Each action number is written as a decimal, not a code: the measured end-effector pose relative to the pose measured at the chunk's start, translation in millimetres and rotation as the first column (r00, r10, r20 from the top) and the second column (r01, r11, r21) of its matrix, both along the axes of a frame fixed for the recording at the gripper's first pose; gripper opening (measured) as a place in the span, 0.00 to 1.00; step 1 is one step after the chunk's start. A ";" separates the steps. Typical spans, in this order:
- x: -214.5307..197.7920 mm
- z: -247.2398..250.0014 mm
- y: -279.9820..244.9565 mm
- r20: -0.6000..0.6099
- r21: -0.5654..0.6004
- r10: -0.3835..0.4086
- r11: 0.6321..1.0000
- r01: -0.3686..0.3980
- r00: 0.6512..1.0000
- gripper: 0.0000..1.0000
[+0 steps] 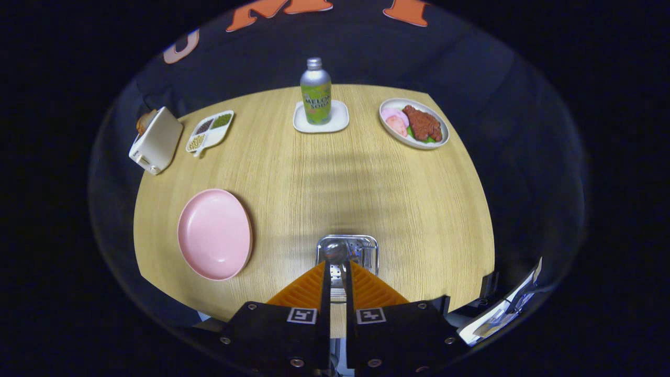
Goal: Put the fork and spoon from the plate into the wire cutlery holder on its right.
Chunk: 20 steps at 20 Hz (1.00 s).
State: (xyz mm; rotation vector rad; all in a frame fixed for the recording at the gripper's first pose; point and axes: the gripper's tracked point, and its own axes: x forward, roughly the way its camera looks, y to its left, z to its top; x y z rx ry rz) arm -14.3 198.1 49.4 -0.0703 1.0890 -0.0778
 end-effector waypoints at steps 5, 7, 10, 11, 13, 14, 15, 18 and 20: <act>34.6 73.0 20.3 0.325 -0.003 0.045 0.999 -0.046 0.945 0.31; 46.9 111.7 26.8 0.467 -0.010 0.049 0.999 -0.050 0.883 0.41; 55.6 171.2 33.4 0.648 -0.019 0.056 0.998 -0.057 0.760 0.47; 56.5 190.0 36.2 0.694 -0.019 0.057 0.998 -0.060 0.717 0.47; 52.6 222.3 38.6 0.771 -0.007 0.050 0.998 -0.070 0.635 0.53; 52.0 236.3 43.5 0.802 -0.001 0.047 0.997 -0.076 0.596 0.60; 51.3 250.3 47.6 0.830 0.001 0.047 0.996 -0.085 0.556 0.63; 45.6 288.1 57.5 0.889 -0.019 0.063 0.995 -0.101 0.453 0.76; 43.7 302.2 67.7 0.908 -0.029 0.076 0.993 -0.119 0.413 0.81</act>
